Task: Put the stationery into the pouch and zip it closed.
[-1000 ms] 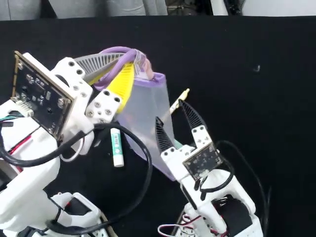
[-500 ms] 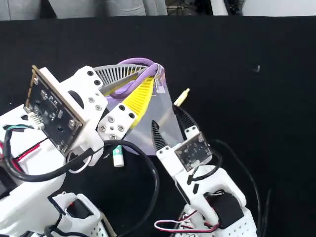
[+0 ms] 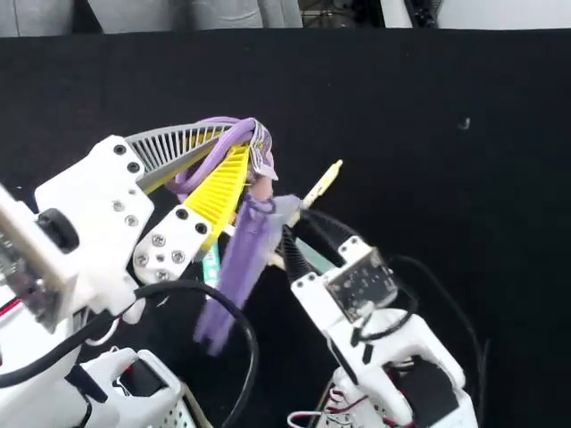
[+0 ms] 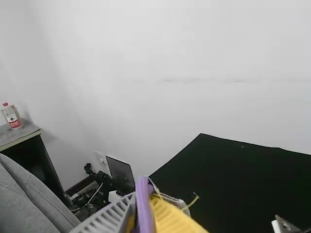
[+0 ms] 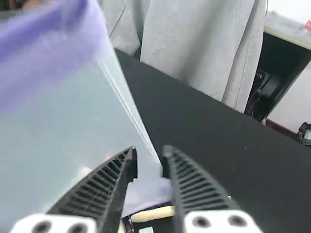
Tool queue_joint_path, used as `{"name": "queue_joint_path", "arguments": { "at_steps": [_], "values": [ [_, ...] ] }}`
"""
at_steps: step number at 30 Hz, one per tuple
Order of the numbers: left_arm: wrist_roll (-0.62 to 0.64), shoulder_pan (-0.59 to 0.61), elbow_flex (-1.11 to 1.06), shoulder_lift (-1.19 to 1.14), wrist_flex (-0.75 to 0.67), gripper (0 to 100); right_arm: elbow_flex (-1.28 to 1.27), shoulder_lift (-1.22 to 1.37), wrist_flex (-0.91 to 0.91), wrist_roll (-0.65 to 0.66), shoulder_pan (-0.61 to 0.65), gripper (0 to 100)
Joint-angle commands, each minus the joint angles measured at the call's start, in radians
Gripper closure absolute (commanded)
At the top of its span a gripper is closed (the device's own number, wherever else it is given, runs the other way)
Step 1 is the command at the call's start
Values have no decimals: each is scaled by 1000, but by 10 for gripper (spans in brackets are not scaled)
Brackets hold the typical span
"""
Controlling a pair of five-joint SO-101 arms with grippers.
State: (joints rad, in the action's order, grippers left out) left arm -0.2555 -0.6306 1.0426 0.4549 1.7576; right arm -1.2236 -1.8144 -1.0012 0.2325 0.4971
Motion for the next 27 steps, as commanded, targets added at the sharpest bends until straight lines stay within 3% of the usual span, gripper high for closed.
{"name": "queue_joint_path", "arguments": {
  "at_steps": [1,6,10,14,18,27],
  "values": [
    [6,2,-5,-6,2,970,133,-61,-72,12,15,778],
    [3,-21,-56,-40,0,970,194,-61,-172,14,68,775],
    [-18,-159,-117,-63,0,969,194,-61,-207,14,199,773],
    [-129,-271,-142,-106,-2,970,193,-61,-207,14,236,773],
    [-146,-278,-140,-157,-23,970,199,-61,-212,15,233,773],
    [-150,-280,-140,-173,-132,970,232,-62,-284,195,232,773]
  ]
}}
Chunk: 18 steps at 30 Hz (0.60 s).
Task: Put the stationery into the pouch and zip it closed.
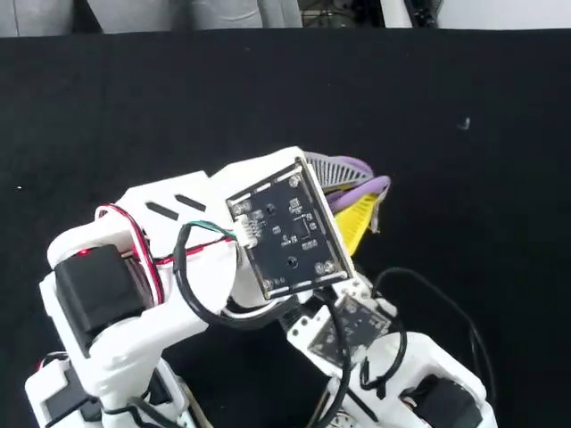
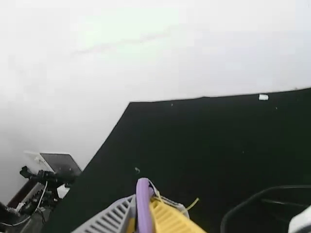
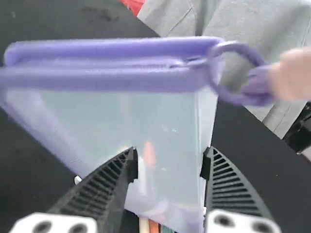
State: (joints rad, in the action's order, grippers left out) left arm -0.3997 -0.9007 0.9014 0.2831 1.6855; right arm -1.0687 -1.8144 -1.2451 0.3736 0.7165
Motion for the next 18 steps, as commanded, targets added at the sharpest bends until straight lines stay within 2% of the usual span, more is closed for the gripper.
{"name": "queue_joint_path", "arguments": {
  "at_steps": [1,5,12,18],
  "values": [
    [-6,-10,1,-2,-68,970,93,-62,-54,54,12,773],
    [-6,-10,2,-2,-101,970,173,-62,-120,54,-2,773],
    [-6,-10,-1,-5,-173,970,283,-62,-140,57,-199,772],
    [-3,-15,-8,-12,-215,970,268,-62,-141,146,-209,772]
  ]
}}
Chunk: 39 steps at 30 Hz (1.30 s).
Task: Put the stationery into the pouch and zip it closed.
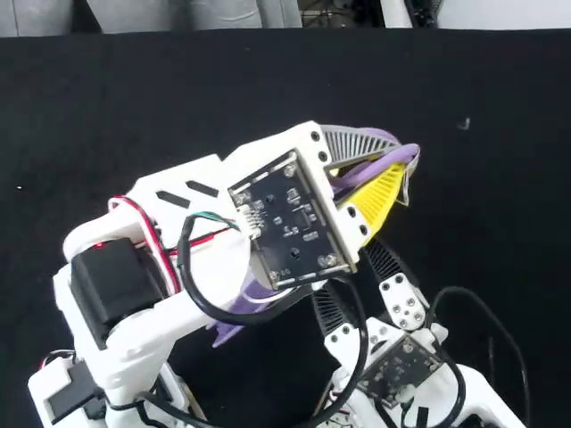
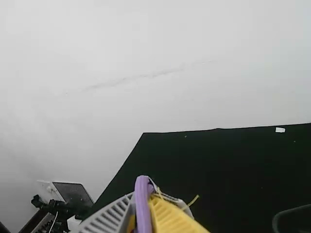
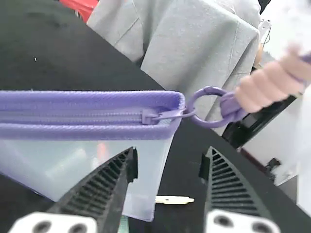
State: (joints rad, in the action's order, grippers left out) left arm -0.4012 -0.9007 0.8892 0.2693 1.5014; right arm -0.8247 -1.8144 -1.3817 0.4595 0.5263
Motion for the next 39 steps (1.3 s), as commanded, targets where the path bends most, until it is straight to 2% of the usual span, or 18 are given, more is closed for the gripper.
{"name": "queue_joint_path", "arguments": {
  "at_steps": [1,4,8,12,17,23,26,31,39],
  "values": [
    [-2,-16,4,2,-31,970,12,-62,-5,81,-20,772],
    [0,-13,4,3,-28,970,-28,-62,-8,118,-15,772],
    [0,24,4,2,-37,970,-24,-62,-9,84,-14,772],
    [2,93,-5,-2,-109,970,8,-62,-9,48,-14,772],
    [75,194,-120,0,-285,971,-5,-62,-8,37,-20,772],
    [181,414,-398,0,-651,971,-7,-62,-9,43,-23,772],
    [232,466,-479,0,-772,971,-5,-62,0,44,-81,772],
    [281,513,-496,0,-867,971,-10,-62,64,43,-236,772],
    [318,588,-496,-2,-971,971,-88,-62,86,35,-183,772]
  ]
}}
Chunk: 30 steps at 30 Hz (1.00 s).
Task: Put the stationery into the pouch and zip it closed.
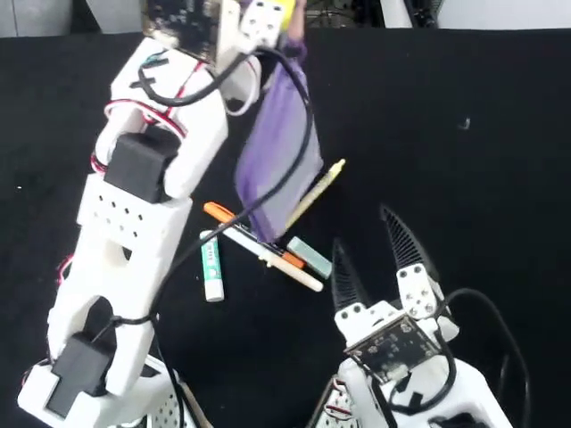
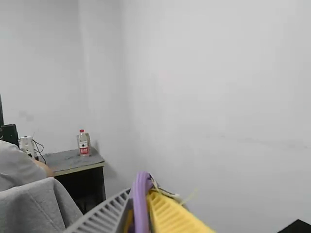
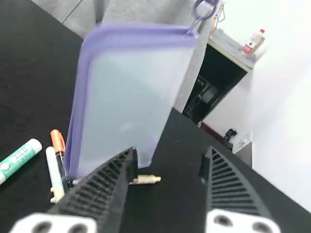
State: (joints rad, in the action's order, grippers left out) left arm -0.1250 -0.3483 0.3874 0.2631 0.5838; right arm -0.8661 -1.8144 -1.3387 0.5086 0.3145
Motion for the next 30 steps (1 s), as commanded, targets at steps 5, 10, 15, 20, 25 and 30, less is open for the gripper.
{"name": "queue_joint_path", "arguments": {
  "at_steps": [5,10,15,20,25,30],
  "values": [
    [209,61,5,14,-40,971,-145,-62,106,-14,43,772],
    [238,28,30,23,78,971,-153,-62,104,-14,43,772],
    [232,-38,81,52,298,971,-153,-62,104,-11,43,772],
    [230,-62,70,100,405,971,-153,-62,118,-9,41,772],
    [230,-67,73,147,422,971,-199,-61,215,-12,43,772],
    [230,-67,68,212,430,971,-306,-61,353,-5,43,772]
  ]
}}
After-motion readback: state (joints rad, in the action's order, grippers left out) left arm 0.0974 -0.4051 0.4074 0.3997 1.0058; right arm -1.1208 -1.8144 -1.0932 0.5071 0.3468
